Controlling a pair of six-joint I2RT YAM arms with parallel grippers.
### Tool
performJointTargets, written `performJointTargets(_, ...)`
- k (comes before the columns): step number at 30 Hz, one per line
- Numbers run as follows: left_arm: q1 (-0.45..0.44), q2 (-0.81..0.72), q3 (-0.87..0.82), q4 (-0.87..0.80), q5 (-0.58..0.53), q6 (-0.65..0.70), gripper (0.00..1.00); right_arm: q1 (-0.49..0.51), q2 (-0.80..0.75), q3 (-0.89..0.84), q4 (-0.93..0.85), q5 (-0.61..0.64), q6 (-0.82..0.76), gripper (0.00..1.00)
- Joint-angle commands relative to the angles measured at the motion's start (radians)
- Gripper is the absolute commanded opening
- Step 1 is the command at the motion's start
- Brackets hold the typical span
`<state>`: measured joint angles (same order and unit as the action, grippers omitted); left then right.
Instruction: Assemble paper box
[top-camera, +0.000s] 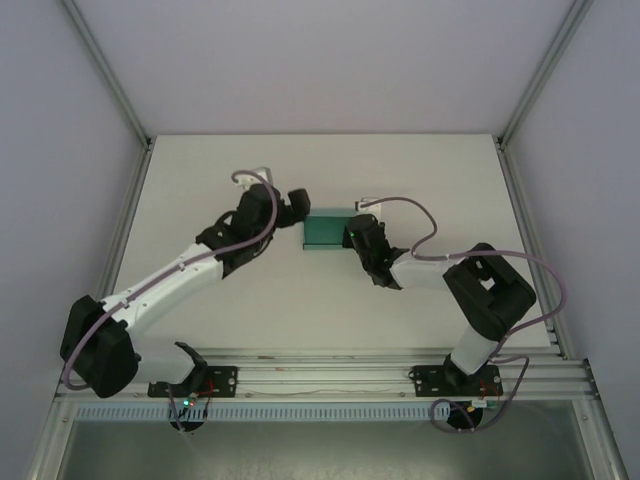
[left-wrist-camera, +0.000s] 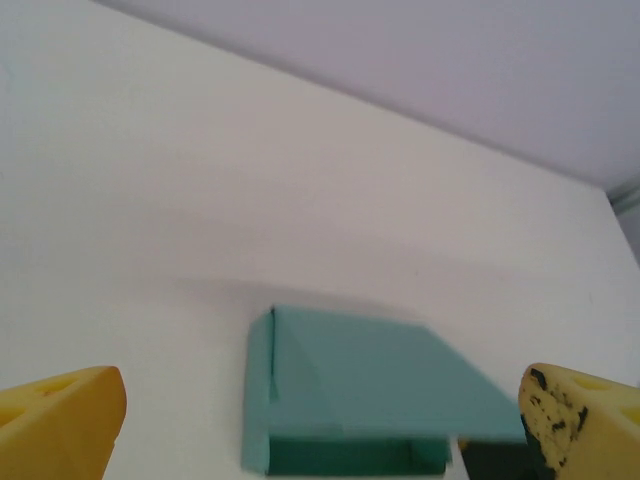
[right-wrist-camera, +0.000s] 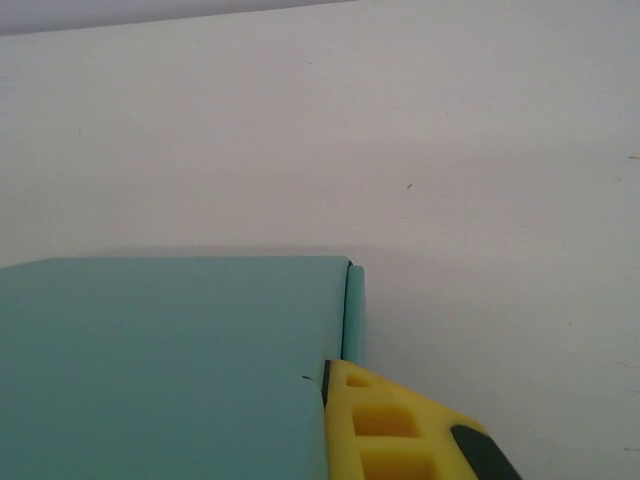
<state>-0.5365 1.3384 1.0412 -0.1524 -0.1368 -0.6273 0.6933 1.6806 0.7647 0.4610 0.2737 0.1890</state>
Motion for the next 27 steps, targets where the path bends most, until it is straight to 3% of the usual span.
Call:
performJointTargets(1, 0.093, 0.112, 0.085, -0.037, 0.171, 0.013, 1.00, 0.010, 0.036, -0.027, -0.109, 0.008, -0.021, 0.07)
performJointTargets(8, 0.137, 0.402, 0.212, -0.034, 0.415, 0.035, 0.99, 0.010, 0.047, -0.021, -0.117, 0.019, -0.023, 0.11)
performJointTargets(13, 0.138, 0.477, 0.153, 0.057, 0.532, 0.004, 0.87, 0.010, 0.047, -0.023, -0.130, 0.011, -0.012, 0.17)
performJointTargets(24, 0.136, 0.548, 0.022, 0.189, 0.585, -0.061, 0.70, 0.011, -0.101, -0.096, -0.185, -0.022, 0.002, 0.34)
performJointTargets(27, 0.139, 0.563, 0.020, 0.200, 0.588, -0.063, 0.69, 0.011, -0.177, -0.150, -0.193, -0.078, 0.019, 0.49)
